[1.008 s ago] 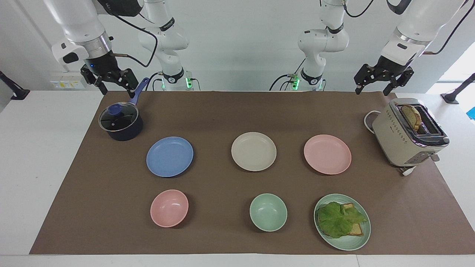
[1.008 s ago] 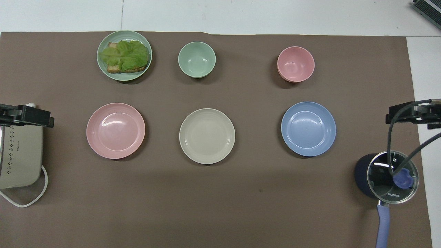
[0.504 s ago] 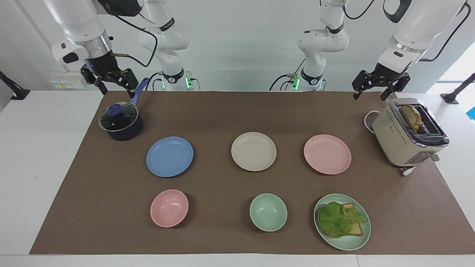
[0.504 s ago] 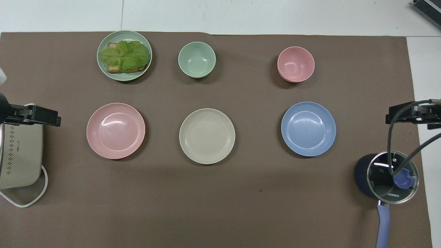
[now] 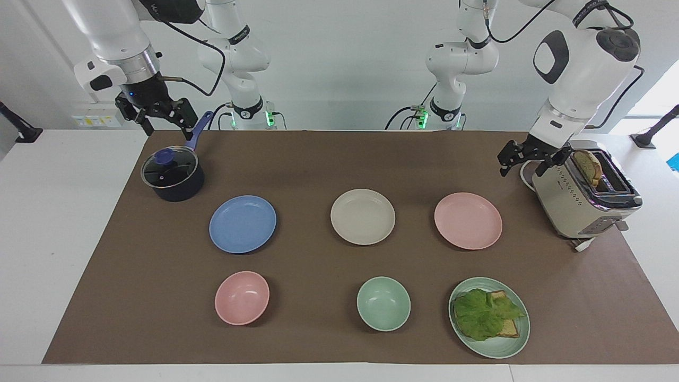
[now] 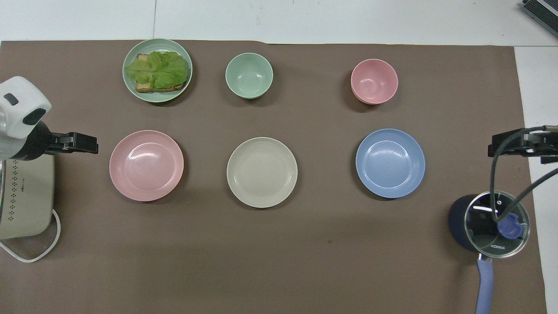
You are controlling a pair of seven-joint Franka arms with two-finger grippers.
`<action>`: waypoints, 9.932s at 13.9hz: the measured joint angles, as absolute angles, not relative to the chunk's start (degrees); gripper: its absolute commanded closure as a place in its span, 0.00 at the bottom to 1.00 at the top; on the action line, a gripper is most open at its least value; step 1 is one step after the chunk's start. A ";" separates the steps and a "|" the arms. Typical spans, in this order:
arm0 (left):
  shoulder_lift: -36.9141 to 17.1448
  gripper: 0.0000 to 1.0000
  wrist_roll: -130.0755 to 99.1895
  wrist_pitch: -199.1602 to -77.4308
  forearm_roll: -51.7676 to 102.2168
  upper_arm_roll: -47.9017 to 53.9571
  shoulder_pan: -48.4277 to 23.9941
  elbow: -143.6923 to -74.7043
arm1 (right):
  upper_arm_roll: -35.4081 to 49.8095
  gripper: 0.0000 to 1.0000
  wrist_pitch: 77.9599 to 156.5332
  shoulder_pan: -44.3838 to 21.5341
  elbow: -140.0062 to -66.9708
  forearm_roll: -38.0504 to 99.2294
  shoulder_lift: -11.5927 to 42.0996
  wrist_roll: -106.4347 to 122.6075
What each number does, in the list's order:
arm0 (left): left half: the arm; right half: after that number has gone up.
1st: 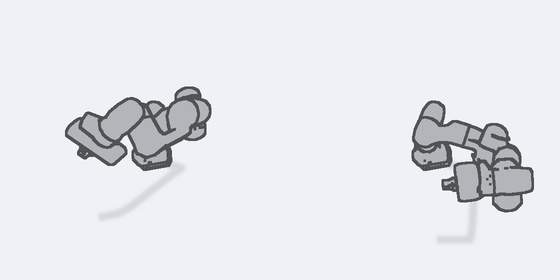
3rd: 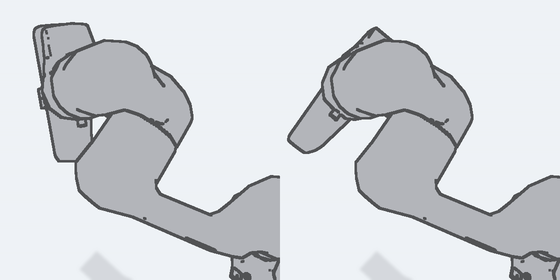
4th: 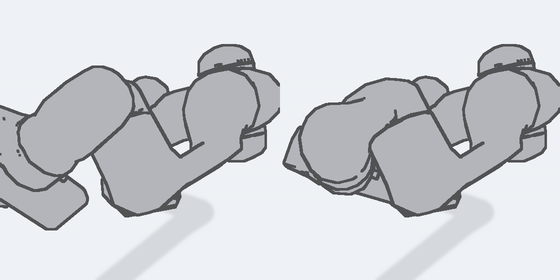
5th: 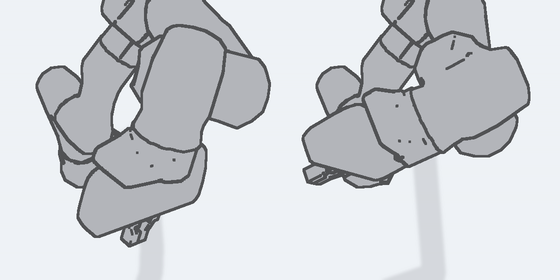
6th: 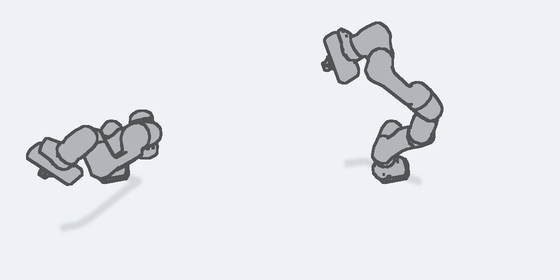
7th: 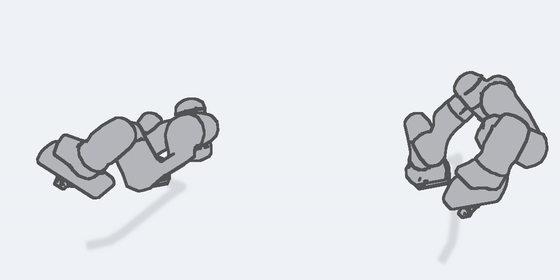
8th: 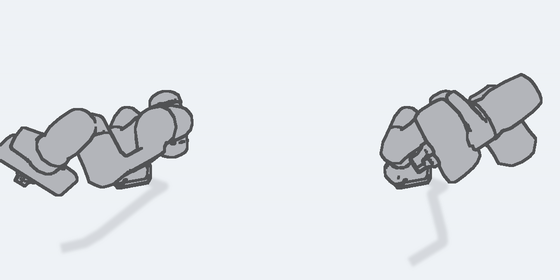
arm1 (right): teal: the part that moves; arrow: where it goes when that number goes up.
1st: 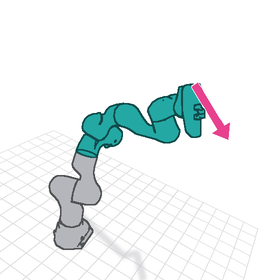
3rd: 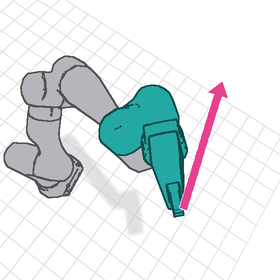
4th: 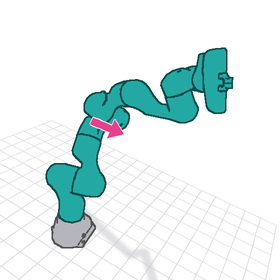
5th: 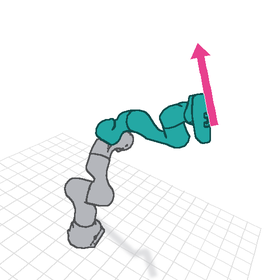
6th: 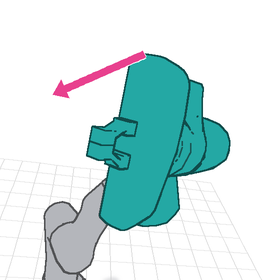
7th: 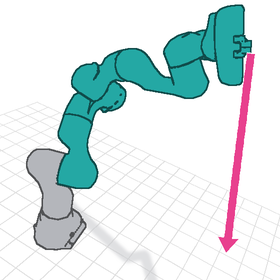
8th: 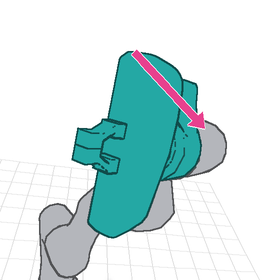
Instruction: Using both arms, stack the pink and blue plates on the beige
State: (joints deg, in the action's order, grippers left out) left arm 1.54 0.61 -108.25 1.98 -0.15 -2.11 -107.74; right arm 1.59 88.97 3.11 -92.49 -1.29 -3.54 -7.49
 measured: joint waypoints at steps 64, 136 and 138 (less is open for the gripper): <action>-10.11 0.00 -21.32 -137.91 8.63 2.21 -25.87 -121.13 | 1.10 0.00 88.97 3.36 -92.49 -1.29 -3.54 -7.49; 5.45 0.00 1.55 -84.32 2.28 -0.06 -3.33 -91.25 | 1.47 1.00 137.59 5.38 -125.62 19.37 8.37 15.45; 5.45 0.00 1.55 -84.32 2.28 -0.06 -3.33 -91.25 | 1.74 1.00 134.52 5.28 -125.30 19.41 5.75 15.45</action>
